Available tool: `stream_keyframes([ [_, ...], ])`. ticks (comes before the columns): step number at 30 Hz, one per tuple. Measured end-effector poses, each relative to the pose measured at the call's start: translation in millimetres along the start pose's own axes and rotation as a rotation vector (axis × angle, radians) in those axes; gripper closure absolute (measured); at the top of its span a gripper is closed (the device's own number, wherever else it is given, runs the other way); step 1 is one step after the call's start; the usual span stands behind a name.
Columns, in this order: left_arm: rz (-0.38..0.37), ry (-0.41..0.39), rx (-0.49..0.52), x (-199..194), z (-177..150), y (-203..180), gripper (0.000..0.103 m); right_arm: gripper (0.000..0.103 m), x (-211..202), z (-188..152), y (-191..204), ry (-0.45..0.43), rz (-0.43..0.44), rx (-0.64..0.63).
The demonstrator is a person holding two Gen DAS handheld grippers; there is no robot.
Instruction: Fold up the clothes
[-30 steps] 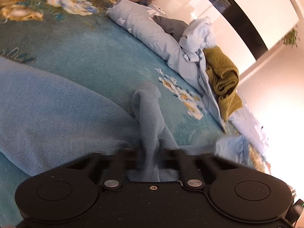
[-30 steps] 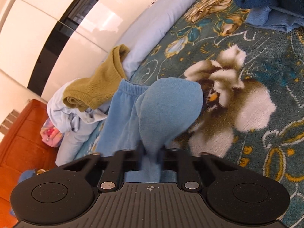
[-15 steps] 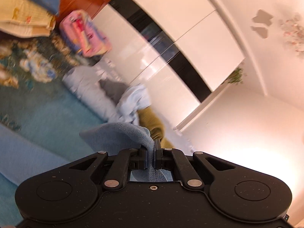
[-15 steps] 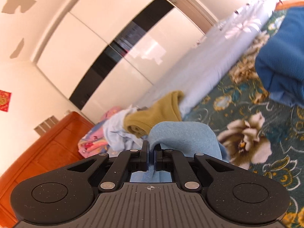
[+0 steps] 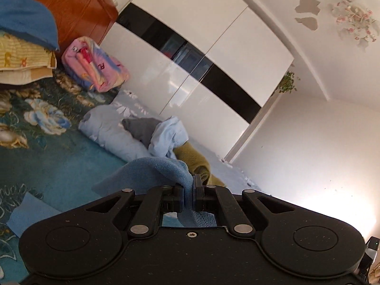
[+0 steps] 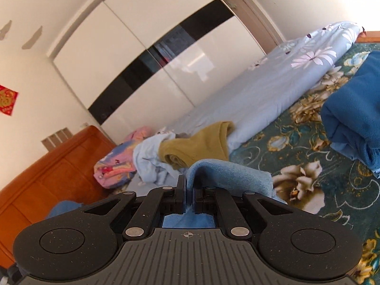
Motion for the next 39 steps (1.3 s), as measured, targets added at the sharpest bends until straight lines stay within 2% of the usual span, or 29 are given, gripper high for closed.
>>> stream_keyframes([
  [5, 0.089, 0.079, 0.055, 78.5, 0.8, 24.4, 0.100, 0.100, 65.3, 7.2, -21.0, 0.035, -0.060, 0.032],
  [7, 0.125, 0.082, 0.075, 109.3, 8.4, 32.6, 0.100, 0.100, 96.6, 17.3, -23.4, 0.055, -0.083, 0.025],
  [11, 0.199, 0.097, 0.098, 170.2, 24.1, 51.6, 0.100, 0.100, 170.0, 35.4, -17.1, 0.114, -0.110, -0.043],
  [15, 0.286, 0.150, 0.114, 224.3, 23.4, 75.7, 0.100, 0.100, 246.2, 44.0, -17.5, 0.185, -0.152, -0.111],
  [20, 0.392, 0.265, 0.070, 267.5, -1.0, 111.6, 0.100, 0.099, 312.1, 18.9, -34.0, 0.276, -0.237, -0.140],
  [23, 0.403, 0.331, 0.036, 274.7, -13.8, 124.9, 0.099, 0.099, 330.5, 0.8, -41.6, 0.325, -0.284, -0.173],
  [26, 0.366, 0.382, 0.024, 265.3, -16.8, 124.1, 0.095, 0.098, 330.3, -3.6, -39.1, 0.349, -0.294, -0.182],
  [28, 0.326, 0.403, 0.018, 247.1, -13.6, 118.5, 0.077, 0.089, 316.5, 0.0, -31.2, 0.359, -0.267, -0.181],
  [31, 0.265, 0.357, 0.026, 198.7, -5.5, 108.2, 0.059, 0.074, 278.3, 7.5, -18.9, 0.359, -0.179, -0.172],
  [33, 0.267, 0.317, 0.055, 155.9, -2.5, 104.9, 0.056, 0.072, 238.6, 11.2, -14.7, 0.321, -0.129, -0.182],
  [35, 0.300, 0.274, 0.096, 111.1, -5.2, 104.8, 0.049, 0.067, 195.4, 13.1, -20.5, 0.266, -0.112, -0.182],
  [37, 0.345, 0.263, 0.152, 73.0, -12.7, 108.1, 0.048, 0.065, 160.5, 11.1, -35.9, 0.231, -0.153, -0.187],
  [39, 0.400, 0.277, 0.193, 43.8, -23.1, 113.0, 0.048, 0.065, 141.0, 4.6, -55.2, 0.240, -0.235, -0.201],
])
Point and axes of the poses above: each gripper's, at about its wrist camera, not at the fingertips, and x roughly the way its jaws point, y to its left, z to its top, the point moved 2 cm from there along x, roughly the way its jaws point, and after that the axes turned 7 degrees about x, right-handed, at the moved point
